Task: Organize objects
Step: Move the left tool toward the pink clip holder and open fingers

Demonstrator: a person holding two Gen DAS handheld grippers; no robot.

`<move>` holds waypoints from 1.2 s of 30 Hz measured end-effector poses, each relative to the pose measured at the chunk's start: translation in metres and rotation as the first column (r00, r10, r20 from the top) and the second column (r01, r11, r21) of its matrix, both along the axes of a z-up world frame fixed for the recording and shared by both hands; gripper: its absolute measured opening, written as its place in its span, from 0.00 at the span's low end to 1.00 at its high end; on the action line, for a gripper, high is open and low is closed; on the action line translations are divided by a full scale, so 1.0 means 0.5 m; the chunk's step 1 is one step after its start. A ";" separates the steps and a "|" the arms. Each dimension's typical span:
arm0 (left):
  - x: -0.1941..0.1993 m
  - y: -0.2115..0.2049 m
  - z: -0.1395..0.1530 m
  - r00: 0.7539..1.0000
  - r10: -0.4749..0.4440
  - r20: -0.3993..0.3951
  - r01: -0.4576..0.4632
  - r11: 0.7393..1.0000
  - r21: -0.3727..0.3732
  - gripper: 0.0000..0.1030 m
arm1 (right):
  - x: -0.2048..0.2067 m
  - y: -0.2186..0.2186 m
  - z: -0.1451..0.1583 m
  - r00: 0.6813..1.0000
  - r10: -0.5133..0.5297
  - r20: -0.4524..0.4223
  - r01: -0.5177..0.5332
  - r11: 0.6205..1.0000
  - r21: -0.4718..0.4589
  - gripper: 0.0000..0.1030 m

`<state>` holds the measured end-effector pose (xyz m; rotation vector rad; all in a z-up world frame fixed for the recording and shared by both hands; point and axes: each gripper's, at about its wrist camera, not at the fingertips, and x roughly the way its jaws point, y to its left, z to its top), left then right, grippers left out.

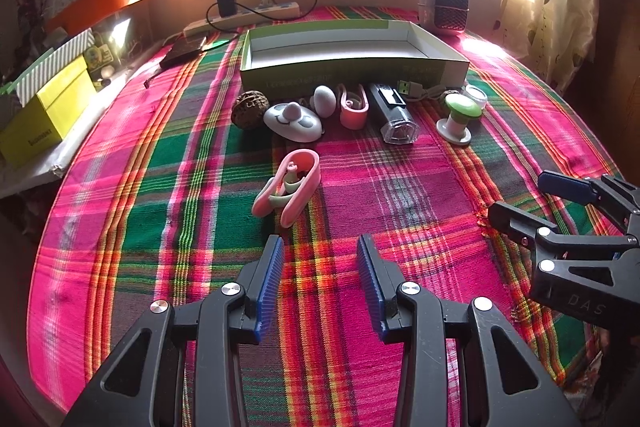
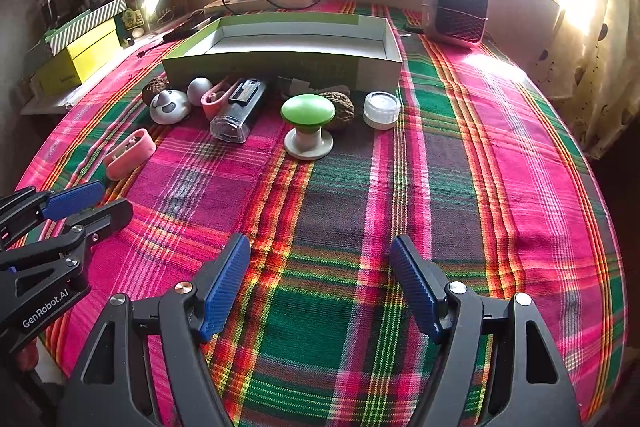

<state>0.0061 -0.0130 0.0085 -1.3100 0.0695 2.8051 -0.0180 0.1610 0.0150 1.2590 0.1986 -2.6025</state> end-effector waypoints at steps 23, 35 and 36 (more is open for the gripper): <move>-0.038 -0.066 0.028 0.996 -0.078 -0.037 0.082 0.991 0.109 0.36 | -0.062 0.001 0.017 0.997 0.075 0.016 -0.074 0.996 -0.058 0.71; -0.076 -0.062 0.006 0.998 -0.053 0.013 0.052 0.993 0.108 0.36 | -0.108 -0.023 0.008 0.997 0.077 0.021 -0.076 0.996 -0.043 0.71; -0.079 -0.063 0.003 0.999 -0.047 0.021 0.044 0.993 0.106 0.36 | -0.111 -0.026 0.006 0.997 0.080 0.023 -0.079 0.996 -0.039 0.71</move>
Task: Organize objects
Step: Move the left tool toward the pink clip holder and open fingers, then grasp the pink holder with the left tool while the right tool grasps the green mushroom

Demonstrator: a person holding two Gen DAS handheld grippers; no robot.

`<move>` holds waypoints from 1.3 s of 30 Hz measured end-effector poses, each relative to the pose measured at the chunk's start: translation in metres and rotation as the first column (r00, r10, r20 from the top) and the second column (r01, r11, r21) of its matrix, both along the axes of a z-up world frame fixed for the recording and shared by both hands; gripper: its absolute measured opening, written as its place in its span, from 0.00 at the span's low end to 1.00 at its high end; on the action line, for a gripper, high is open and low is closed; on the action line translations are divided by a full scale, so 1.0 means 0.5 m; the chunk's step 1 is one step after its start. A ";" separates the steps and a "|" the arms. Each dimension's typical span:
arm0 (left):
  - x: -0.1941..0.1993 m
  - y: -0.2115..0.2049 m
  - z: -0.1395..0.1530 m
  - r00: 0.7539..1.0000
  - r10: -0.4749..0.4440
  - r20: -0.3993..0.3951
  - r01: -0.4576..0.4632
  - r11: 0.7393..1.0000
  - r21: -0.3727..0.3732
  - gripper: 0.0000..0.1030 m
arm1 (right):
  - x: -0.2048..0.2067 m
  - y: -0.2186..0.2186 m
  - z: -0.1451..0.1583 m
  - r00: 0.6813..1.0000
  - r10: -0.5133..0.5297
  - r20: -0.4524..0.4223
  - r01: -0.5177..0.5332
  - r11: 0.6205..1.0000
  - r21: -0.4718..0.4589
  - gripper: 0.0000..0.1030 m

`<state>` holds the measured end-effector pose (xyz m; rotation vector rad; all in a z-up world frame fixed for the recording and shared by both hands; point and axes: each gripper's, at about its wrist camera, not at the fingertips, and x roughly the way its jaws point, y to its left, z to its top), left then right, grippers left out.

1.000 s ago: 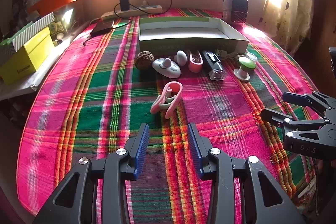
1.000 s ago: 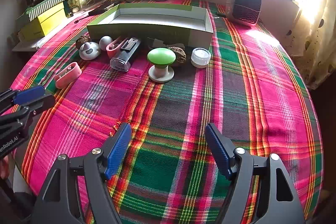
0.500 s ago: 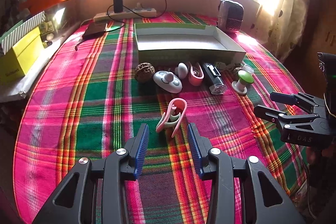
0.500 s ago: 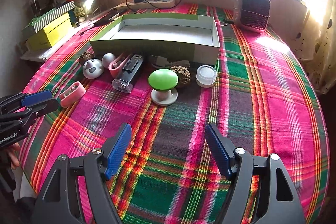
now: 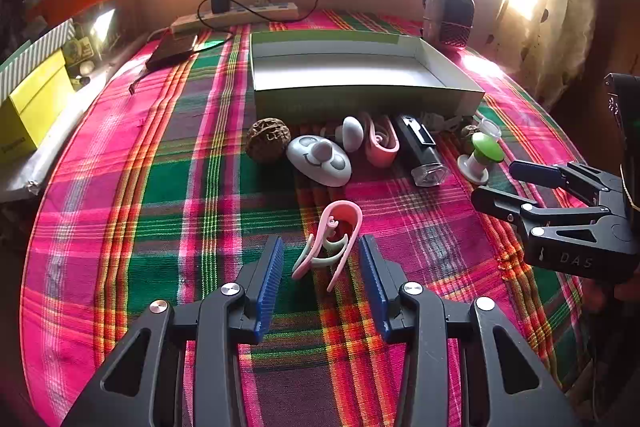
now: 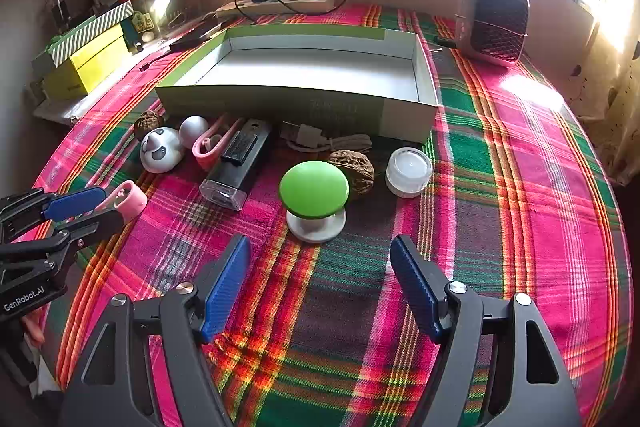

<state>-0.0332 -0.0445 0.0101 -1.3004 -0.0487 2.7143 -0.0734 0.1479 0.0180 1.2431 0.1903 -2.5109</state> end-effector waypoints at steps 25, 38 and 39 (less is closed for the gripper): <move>-0.038 0.017 -0.004 0.999 0.030 0.016 -0.030 1.000 -0.009 0.26 | -0.031 -0.006 -0.002 1.000 -0.019 -0.020 0.019 1.000 0.011 0.39; -0.040 0.023 -0.005 0.999 0.032 0.012 -0.032 0.999 -0.011 0.21 | -0.023 -0.013 -0.001 0.999 -0.032 -0.018 0.032 0.999 0.017 0.34; -0.040 0.024 -0.005 0.999 0.035 0.012 -0.035 0.999 -0.013 0.21 | -0.022 -0.013 -0.002 0.999 -0.033 -0.018 0.034 0.999 0.016 0.34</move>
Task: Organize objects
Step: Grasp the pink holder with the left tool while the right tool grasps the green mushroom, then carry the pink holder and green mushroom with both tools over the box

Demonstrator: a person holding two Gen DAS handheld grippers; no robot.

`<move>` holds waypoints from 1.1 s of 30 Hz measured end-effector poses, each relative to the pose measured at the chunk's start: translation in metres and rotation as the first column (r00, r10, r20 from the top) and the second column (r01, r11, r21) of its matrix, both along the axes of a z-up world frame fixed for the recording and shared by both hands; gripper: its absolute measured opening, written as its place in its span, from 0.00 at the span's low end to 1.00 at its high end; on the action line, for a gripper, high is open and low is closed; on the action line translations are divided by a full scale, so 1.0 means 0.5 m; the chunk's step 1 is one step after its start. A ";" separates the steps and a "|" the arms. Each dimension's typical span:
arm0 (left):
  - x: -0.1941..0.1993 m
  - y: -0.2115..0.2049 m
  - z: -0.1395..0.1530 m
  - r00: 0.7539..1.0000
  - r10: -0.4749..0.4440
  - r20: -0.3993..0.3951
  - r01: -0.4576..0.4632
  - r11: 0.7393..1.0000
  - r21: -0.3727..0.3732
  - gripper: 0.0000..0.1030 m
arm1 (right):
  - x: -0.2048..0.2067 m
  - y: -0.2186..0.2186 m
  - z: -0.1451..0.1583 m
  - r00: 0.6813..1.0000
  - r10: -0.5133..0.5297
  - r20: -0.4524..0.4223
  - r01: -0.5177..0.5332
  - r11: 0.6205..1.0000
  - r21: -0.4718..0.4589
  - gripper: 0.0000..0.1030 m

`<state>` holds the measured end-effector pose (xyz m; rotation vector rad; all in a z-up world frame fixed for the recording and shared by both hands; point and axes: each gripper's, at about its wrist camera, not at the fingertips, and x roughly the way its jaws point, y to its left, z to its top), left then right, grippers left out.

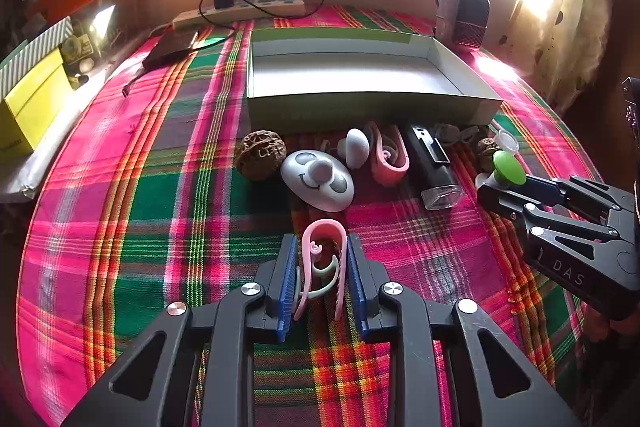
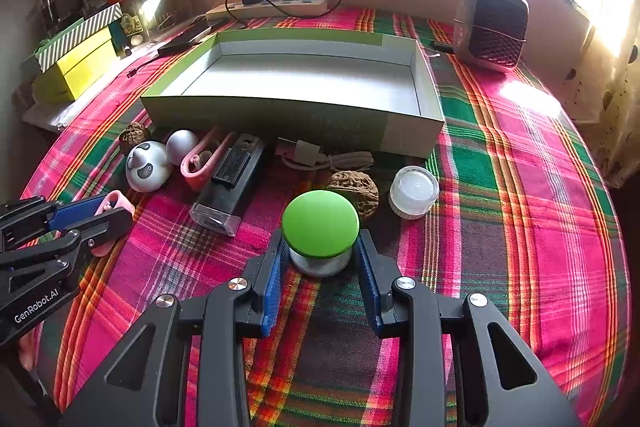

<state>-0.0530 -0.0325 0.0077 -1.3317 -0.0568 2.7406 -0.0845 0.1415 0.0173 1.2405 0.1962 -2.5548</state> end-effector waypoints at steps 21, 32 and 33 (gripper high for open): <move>-0.019 0.009 0.016 1.000 0.006 0.002 -0.006 1.000 0.004 0.21 | 0.000 0.009 0.011 1.000 -0.010 -0.009 0.009 0.999 -0.047 0.17; -0.028 0.010 0.041 1.000 0.000 -0.018 0.000 1.000 0.012 0.21 | 0.005 0.018 0.028 0.999 -0.005 -0.035 0.002 0.997 -0.083 0.17; -0.028 0.010 0.045 1.000 -0.002 -0.020 0.003 1.000 0.017 0.21 | 0.005 0.017 0.034 0.999 -0.002 -0.040 -0.001 0.996 -0.086 0.17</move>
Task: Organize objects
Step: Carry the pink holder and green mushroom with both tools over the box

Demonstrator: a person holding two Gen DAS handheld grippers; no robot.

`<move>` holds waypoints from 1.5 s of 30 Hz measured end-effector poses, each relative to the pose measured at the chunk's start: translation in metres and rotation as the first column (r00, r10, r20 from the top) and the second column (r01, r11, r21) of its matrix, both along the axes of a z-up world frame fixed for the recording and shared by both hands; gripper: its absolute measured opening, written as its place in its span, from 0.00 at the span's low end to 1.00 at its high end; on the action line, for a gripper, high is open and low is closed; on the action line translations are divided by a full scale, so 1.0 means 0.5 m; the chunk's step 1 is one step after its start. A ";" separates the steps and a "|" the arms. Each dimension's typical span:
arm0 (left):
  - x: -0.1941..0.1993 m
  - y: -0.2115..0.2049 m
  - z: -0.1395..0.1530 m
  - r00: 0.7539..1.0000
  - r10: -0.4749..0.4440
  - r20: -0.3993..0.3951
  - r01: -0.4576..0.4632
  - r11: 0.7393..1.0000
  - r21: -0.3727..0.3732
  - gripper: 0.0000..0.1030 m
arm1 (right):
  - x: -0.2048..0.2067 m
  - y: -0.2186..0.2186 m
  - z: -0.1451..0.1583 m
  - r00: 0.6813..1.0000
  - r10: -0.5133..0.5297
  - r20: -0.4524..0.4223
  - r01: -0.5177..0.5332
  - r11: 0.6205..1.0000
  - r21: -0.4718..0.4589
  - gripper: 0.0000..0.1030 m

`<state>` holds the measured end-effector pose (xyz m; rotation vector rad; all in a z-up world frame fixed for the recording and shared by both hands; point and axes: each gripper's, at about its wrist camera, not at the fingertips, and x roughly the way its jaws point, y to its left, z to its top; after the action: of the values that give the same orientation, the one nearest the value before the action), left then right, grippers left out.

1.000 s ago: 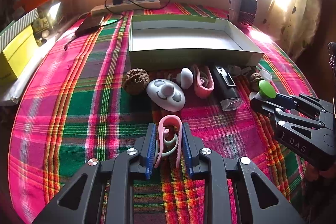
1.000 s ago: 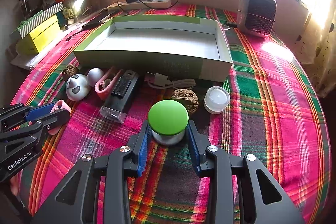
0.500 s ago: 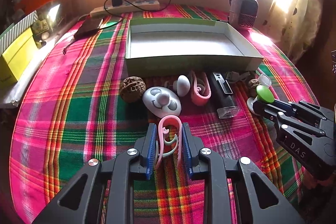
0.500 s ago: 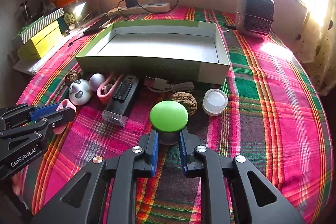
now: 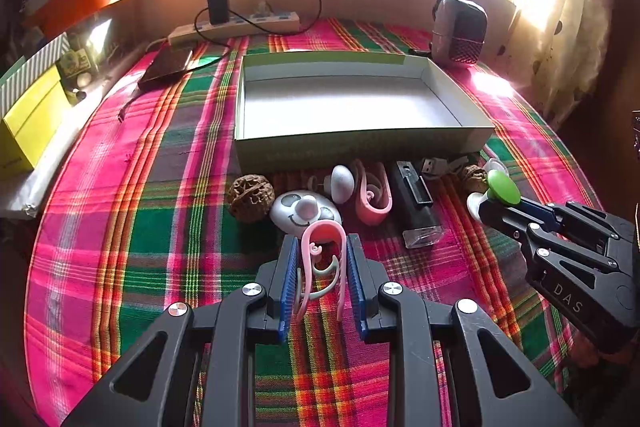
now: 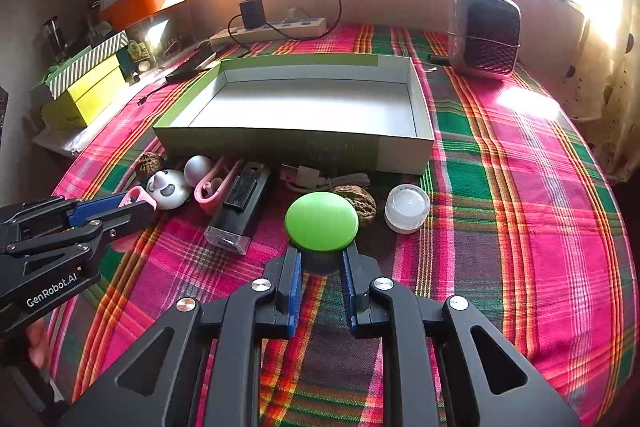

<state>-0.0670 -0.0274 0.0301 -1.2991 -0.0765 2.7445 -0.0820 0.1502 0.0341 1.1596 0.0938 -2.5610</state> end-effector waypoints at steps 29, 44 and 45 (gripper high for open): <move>-0.194 -0.008 0.069 0.999 -0.010 -0.043 0.013 0.999 0.051 0.21 | -0.166 -0.044 0.102 0.995 0.052 -0.080 -0.055 0.998 -0.033 0.17; -0.326 -0.016 0.010 1.000 -0.004 0.016 0.003 1.000 0.028 0.21 | -0.319 -0.080 0.038 0.999 0.044 0.004 -0.044 0.998 -0.041 0.17; -0.331 -0.015 0.007 1.000 -0.007 0.019 0.006 1.000 0.030 0.21 | -0.326 -0.082 0.033 0.999 0.046 0.008 -0.045 0.998 -0.040 0.17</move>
<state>-0.2326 -0.0350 0.0337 -1.3152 -0.1138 2.7156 -0.2452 0.1092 0.0507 1.1407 0.0656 -2.5065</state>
